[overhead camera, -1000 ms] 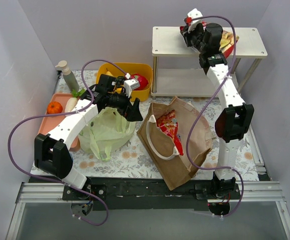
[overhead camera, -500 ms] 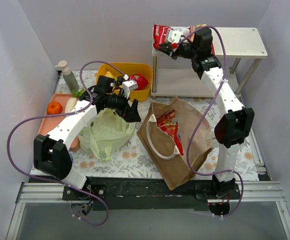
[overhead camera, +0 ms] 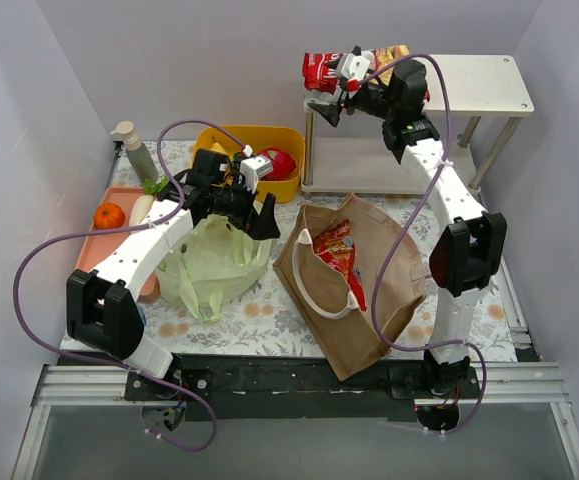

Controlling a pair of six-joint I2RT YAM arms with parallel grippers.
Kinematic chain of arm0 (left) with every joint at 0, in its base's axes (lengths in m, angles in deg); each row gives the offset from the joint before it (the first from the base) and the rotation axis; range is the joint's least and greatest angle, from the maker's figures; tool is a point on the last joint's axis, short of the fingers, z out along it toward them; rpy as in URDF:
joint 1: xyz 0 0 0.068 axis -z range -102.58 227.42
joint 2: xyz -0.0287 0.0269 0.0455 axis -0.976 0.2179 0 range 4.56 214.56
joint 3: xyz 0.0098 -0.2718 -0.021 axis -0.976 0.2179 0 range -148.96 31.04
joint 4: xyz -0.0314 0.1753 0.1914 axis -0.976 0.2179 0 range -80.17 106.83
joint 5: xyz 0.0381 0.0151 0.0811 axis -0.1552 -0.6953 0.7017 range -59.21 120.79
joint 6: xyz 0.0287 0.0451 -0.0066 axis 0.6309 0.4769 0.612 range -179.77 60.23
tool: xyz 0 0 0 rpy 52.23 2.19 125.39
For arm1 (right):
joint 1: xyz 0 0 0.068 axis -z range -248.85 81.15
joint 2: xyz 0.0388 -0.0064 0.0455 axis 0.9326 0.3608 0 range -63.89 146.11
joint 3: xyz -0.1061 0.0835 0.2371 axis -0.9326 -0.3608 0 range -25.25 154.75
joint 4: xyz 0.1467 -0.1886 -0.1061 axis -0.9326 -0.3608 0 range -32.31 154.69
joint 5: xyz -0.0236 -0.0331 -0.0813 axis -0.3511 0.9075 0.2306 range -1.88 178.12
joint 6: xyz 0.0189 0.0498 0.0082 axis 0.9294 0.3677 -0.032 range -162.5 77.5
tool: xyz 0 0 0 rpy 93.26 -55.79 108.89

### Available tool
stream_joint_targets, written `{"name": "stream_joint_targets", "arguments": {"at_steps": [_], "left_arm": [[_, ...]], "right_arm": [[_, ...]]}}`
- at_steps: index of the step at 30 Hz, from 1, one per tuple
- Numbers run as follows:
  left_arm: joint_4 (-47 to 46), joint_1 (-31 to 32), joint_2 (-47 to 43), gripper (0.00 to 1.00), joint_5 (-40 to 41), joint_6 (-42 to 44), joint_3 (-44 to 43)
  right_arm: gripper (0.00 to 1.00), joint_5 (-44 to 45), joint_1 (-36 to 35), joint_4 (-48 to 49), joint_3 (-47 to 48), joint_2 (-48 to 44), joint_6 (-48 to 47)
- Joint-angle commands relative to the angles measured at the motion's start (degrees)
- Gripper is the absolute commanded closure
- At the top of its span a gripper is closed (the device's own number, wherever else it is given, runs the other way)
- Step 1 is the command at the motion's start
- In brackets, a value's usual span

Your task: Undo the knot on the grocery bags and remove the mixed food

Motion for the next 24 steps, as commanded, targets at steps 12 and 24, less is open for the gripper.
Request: {"name": "stream_joint_targets", "arguments": {"at_steps": [12, 24], "left_arm": [[-3.2, -1.5, -3.5, 0.02, 11.0, -0.7, -5.9], [-3.5, -1.5, -1.8, 0.02, 7.9, -1.8, -5.7]], "right_arm": [[0.1, 2.3, -2.7, -11.1, -42.4, -47.7, 9.1], [0.2, 3.5, -2.8, -33.0, -65.5, -53.1, 22.6]]}}
